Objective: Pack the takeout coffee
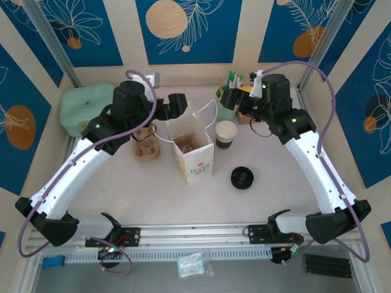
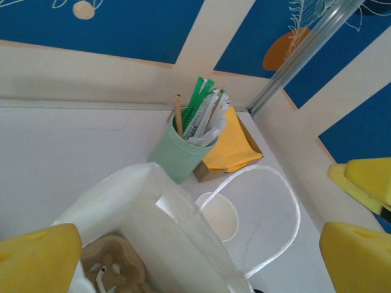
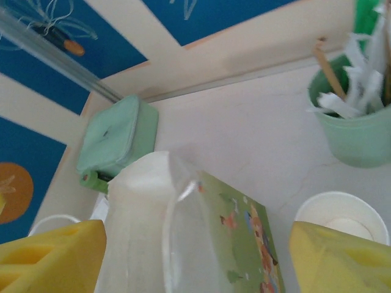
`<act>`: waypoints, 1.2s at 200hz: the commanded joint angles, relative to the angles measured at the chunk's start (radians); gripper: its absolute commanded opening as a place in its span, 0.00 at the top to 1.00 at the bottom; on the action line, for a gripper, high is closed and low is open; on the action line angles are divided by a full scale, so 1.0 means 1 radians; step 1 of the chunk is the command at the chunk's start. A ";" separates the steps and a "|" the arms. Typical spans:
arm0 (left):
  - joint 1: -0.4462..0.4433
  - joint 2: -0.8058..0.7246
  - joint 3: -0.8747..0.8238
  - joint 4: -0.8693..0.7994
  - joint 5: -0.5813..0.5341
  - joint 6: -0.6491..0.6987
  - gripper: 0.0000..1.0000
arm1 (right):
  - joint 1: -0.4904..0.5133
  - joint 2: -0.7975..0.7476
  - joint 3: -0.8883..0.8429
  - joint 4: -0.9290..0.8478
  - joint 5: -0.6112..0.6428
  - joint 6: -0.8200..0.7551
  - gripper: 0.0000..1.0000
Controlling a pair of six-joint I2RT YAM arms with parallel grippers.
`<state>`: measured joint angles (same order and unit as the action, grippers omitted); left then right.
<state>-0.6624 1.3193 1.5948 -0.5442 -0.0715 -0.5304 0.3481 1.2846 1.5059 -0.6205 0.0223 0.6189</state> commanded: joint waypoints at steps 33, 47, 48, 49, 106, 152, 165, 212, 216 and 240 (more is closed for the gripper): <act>-0.063 0.117 0.159 -0.047 0.009 0.077 0.01 | -0.207 0.016 -0.081 -0.033 -0.206 0.108 0.10; -0.083 0.155 0.202 -0.052 0.009 0.091 0.01 | -0.255 0.032 -0.103 -0.022 -0.243 0.124 0.10; -0.084 0.158 0.205 -0.052 0.009 0.092 0.01 | -0.259 0.033 -0.105 -0.021 -0.248 0.125 0.10; -0.086 0.160 0.208 -0.052 0.008 0.093 0.01 | -0.266 0.035 -0.110 -0.018 -0.255 0.129 0.10; -0.157 0.340 0.421 -0.091 0.045 0.133 0.00 | -0.451 0.113 -0.202 0.028 -0.292 0.213 0.18; -0.223 0.491 0.597 -0.136 0.062 0.168 0.00 | -0.559 0.237 -0.242 0.082 -0.311 0.286 0.27; -0.240 0.526 0.639 -0.149 0.064 0.175 0.00 | -0.577 0.274 -0.251 0.103 -0.314 0.301 0.29; -0.281 0.626 0.751 -0.194 0.070 0.194 0.00 | -0.611 0.433 -0.249 0.158 -0.331 0.355 0.37; -0.284 0.631 0.754 -0.196 0.069 0.196 0.00 | -0.611 0.448 -0.246 0.164 -0.335 0.358 0.38; -0.295 0.654 0.771 -0.201 0.064 0.202 0.00 | -0.607 0.518 -0.216 0.181 -0.339 0.361 0.44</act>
<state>-0.9421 1.9522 2.3173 -0.7200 -0.0223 -0.3569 -0.2577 1.7527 1.2625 -0.4667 -0.2787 0.9543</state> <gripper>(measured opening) 0.994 0.582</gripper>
